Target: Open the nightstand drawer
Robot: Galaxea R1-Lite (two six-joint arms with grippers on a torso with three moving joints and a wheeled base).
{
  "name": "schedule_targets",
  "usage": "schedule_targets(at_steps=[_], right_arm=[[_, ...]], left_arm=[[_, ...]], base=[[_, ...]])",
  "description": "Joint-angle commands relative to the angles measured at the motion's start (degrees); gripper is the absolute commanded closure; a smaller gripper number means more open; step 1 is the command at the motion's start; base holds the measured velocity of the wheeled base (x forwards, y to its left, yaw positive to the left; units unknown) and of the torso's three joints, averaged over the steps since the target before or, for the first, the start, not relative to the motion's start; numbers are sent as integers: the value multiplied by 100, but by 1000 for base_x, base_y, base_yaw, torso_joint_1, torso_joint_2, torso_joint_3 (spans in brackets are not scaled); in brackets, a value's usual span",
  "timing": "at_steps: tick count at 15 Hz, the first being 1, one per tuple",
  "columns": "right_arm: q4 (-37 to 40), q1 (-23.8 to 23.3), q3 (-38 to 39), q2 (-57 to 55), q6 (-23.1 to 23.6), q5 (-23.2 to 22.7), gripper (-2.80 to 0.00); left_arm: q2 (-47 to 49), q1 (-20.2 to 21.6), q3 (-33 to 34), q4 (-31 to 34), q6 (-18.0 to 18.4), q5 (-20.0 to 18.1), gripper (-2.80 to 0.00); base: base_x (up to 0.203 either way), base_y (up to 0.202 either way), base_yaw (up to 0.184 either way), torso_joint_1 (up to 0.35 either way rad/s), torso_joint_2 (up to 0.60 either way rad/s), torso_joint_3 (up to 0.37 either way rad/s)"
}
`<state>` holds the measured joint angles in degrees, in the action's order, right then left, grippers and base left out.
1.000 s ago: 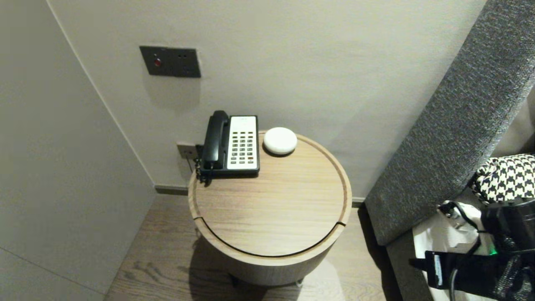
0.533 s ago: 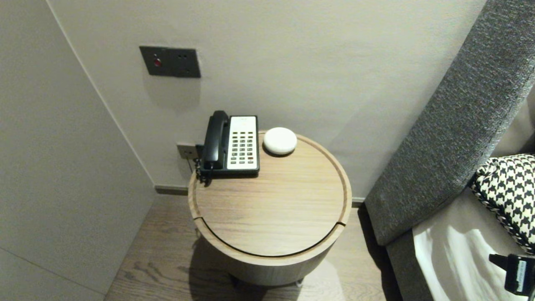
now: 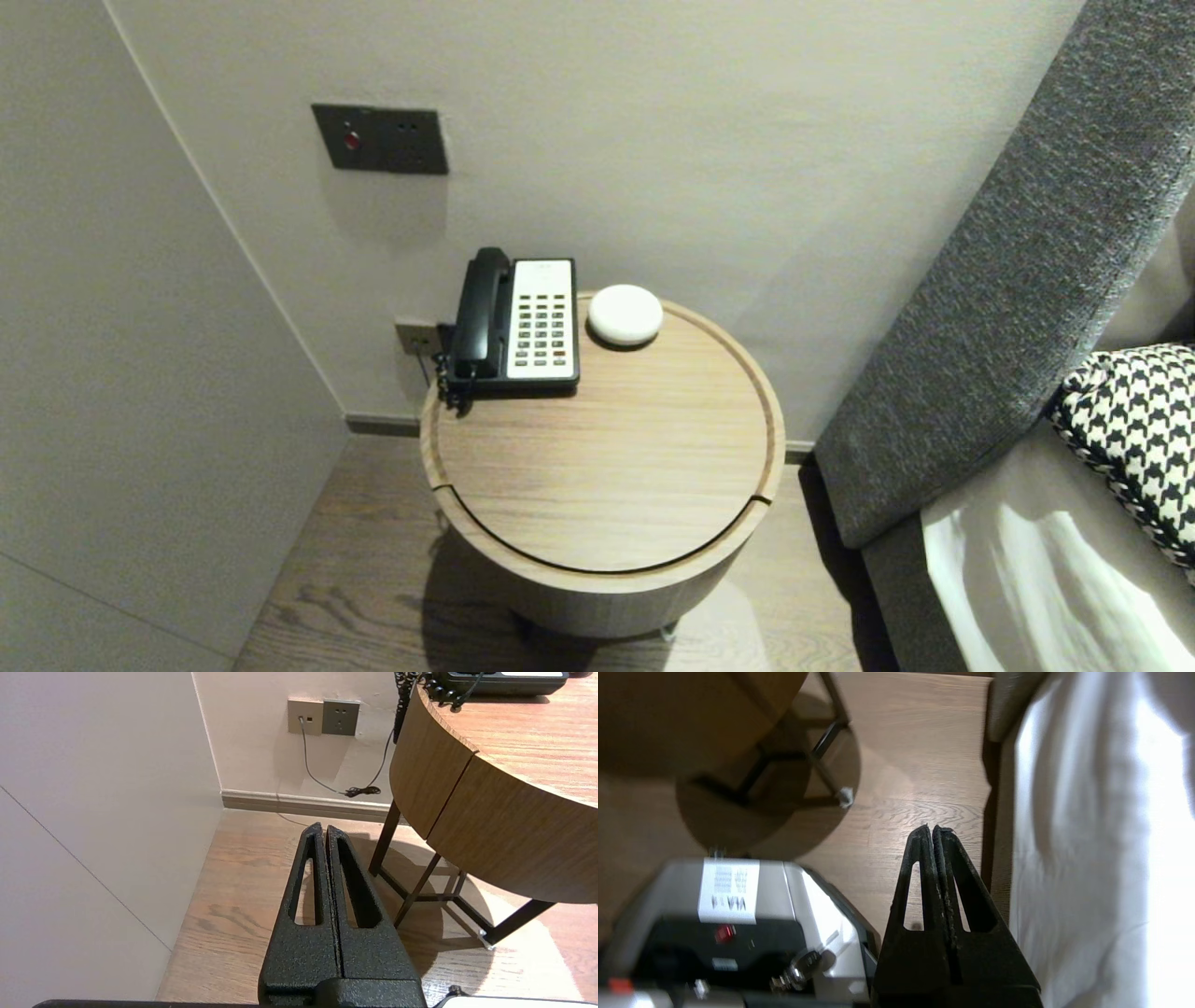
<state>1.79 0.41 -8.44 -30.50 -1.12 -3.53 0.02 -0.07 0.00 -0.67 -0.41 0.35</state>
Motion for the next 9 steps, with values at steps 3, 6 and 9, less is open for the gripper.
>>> schedule_targets(at_steps=[3,6,9], right_arm=[[-8,552,650,1315,9,425,0],[-564,547,988,1469,-12,483,0],[-721,546,1035,1468,1,494,0]], left_arm=[[-2,-1,0,-4,-2,0,0],[-2,-1,0,-4,-4,0,0],[-2,-1,0,-4,-2,0,0]], base=[[0,0,0,0,0,0],[0,0,0,0,0,0],[0,0,0,0,0,0]])
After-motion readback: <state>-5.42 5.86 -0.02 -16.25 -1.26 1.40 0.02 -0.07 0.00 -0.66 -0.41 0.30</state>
